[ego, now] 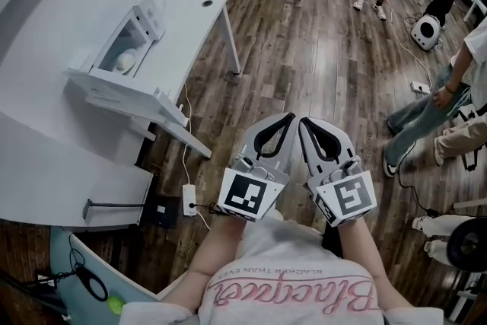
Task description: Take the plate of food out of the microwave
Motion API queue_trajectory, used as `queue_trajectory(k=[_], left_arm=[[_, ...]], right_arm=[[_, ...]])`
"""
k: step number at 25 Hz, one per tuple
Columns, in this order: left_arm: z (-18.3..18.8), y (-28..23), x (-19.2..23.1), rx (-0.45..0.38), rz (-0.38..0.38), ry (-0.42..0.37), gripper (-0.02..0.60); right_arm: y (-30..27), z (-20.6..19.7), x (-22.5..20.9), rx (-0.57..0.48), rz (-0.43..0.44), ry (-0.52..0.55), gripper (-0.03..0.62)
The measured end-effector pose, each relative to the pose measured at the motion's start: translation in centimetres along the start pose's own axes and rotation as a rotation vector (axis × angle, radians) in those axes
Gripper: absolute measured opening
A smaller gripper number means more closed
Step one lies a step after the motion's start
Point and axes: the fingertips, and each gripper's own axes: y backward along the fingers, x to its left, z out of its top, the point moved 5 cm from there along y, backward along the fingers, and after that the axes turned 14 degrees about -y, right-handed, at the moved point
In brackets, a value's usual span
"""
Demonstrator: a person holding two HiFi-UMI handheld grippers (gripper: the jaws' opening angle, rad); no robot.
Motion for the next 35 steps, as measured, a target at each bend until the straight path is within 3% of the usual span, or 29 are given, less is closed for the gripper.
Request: queue_trajectory(k=[9, 20, 35], left_arm=[[-2.1, -2.7, 5.8, -0.005, -0.003, -0.012, 0.003], [-3.9, -4.2, 9.8, 0.015, 0.035, 0.016, 0.003], [-6.6, -6.9, 14.9, 0.065, 0.179, 0.011, 0.003]], right_arm=[[-6.7, 0.1, -1.4, -0.012, 0.005, -0.007, 0.008], [-11.1, -0.4, -2.5, 0.014, 0.035, -0.016, 0.008], [-18.1, -0.7, -5.7, 0.033, 0.151, -0.048, 0.008]])
